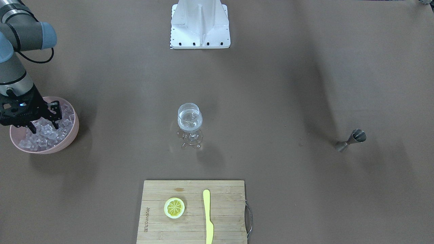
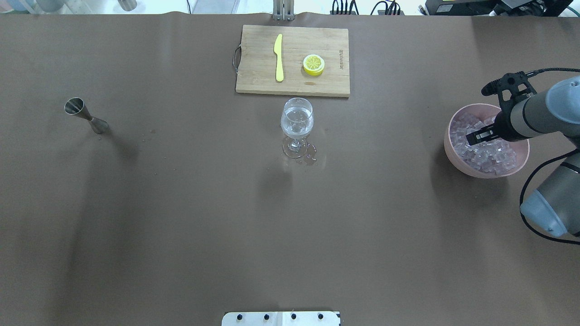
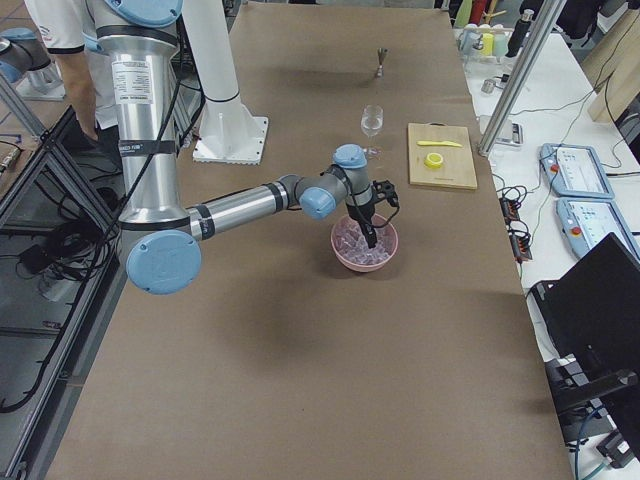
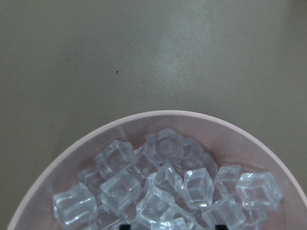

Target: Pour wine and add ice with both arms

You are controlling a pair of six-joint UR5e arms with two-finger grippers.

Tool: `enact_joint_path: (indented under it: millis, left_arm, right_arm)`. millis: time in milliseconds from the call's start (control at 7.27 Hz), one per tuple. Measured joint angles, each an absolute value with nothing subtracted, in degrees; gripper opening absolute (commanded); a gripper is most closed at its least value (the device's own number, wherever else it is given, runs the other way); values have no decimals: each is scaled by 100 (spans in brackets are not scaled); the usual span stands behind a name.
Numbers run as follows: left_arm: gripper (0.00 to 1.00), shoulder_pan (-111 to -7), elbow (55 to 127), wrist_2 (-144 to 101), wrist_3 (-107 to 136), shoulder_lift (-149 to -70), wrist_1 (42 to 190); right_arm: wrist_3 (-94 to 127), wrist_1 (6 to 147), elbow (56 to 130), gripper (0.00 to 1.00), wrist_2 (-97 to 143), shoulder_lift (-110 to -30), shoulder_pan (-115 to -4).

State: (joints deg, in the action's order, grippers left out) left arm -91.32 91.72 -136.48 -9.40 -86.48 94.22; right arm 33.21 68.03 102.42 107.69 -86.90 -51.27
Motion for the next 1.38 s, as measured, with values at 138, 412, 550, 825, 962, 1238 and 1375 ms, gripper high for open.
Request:
enact_joint_path:
  millis: [138,412,550,825,962,1238,1375]
  left_arm:
    - [98,-9132,9165,-13646,-940,-8649,9422]
    - [98,-9132,9159,-13649,-941,-8650,9422]
    - [98,-9132,9159,-13649,-939,-8654,9422]
    - [98,-9132,9158,-13649,-933,-8656,9424]
    - [98,-9129,9158,-13649,-932,-8657,9425]
    - [98,-9125,9150,-13650,-930,-8663,9426]
    - [98,-9123,9145,-13649,-926,-8664,9424]
  right_arm:
    - [3325,6803,10242,0,10770,-8687,-5128]
    - [3345,6804,10282,0,10822,-8665,-5167]
    - [3355,6826,10311,0,11081,-8579,-5344]
    - [3420,6968,10588,0,11818,-8334,-5808]
    - [3531,7063,10767,0,11996,-8055,-5907]
    - [4134,7123,10860,0,12091,-7247,-5806]
    - [4743,7120,10863,0,12079,-6855,-5577]
